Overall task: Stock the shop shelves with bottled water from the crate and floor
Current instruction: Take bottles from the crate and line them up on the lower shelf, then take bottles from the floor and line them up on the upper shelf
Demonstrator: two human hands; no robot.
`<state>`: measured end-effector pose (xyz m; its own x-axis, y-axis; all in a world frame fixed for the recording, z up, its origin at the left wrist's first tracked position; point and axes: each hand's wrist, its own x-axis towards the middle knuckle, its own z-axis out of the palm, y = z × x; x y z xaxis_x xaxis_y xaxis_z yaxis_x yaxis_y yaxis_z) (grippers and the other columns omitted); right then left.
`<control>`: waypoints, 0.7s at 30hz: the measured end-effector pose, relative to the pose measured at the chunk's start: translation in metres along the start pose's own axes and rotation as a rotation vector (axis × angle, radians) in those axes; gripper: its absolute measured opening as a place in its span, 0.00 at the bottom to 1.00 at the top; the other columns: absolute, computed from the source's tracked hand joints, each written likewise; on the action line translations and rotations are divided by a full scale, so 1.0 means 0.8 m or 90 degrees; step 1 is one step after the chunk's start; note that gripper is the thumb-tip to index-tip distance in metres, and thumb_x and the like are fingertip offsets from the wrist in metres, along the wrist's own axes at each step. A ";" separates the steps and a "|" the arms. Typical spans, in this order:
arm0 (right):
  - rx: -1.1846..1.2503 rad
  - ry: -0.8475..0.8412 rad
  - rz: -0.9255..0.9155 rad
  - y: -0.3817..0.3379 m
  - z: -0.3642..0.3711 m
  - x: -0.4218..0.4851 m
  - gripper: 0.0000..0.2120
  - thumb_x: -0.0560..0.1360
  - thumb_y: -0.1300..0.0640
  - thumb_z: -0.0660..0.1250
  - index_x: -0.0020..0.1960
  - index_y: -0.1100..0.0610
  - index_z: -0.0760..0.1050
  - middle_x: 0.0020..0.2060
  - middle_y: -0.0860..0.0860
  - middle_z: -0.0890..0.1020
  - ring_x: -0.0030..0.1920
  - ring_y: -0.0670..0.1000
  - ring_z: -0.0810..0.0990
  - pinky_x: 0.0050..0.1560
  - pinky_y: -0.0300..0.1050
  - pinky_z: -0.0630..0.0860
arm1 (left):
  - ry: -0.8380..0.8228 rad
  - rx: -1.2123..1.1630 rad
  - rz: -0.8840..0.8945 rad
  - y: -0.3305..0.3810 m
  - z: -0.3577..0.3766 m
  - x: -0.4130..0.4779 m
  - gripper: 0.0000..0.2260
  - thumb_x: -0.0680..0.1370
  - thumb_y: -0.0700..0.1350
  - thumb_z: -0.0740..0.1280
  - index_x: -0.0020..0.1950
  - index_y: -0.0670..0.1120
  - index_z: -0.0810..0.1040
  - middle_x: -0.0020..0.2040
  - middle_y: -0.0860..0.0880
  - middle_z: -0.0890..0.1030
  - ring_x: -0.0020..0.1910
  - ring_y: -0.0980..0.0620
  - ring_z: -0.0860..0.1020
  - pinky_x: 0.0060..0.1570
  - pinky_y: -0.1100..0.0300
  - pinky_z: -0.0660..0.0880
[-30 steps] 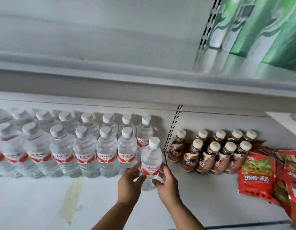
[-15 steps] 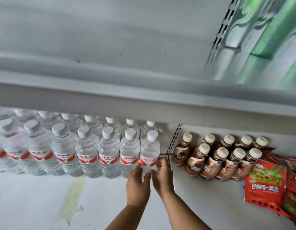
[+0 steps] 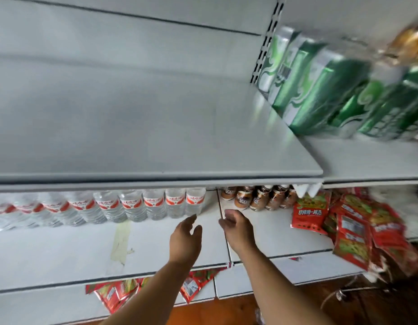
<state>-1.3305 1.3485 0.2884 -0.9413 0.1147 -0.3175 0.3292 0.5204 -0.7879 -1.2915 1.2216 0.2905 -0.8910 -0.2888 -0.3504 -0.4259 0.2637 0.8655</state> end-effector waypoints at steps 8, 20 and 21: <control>0.163 0.157 0.073 -0.033 -0.080 -0.226 0.13 0.77 0.56 0.63 0.60 0.58 0.74 0.55 0.52 0.79 0.55 0.50 0.77 0.58 0.45 0.75 | -0.146 0.045 0.108 0.083 -0.058 -0.175 0.16 0.77 0.40 0.64 0.65 0.43 0.74 0.63 0.46 0.78 0.60 0.49 0.76 0.60 0.61 0.69; 0.232 0.395 0.169 0.061 -0.210 -0.439 0.10 0.77 0.60 0.64 0.55 0.63 0.77 0.43 0.49 0.78 0.45 0.47 0.76 0.50 0.39 0.73 | -0.430 0.078 0.190 0.121 0.043 -0.376 0.12 0.76 0.41 0.65 0.59 0.45 0.79 0.56 0.46 0.81 0.54 0.47 0.78 0.56 0.60 0.71; 0.256 0.408 0.181 0.074 -0.214 -0.451 0.10 0.76 0.60 0.64 0.55 0.63 0.77 0.44 0.49 0.78 0.47 0.47 0.76 0.52 0.40 0.73 | -0.451 0.091 0.195 0.116 0.053 -0.388 0.12 0.76 0.43 0.66 0.58 0.45 0.79 0.57 0.47 0.81 0.54 0.48 0.77 0.57 0.60 0.70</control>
<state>-0.9843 1.4832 0.4464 -0.6372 0.7235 -0.2656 0.4486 0.0680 -0.8911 -1.0610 1.3746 0.4648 -0.8395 0.4594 -0.2901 -0.1180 0.3669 0.9227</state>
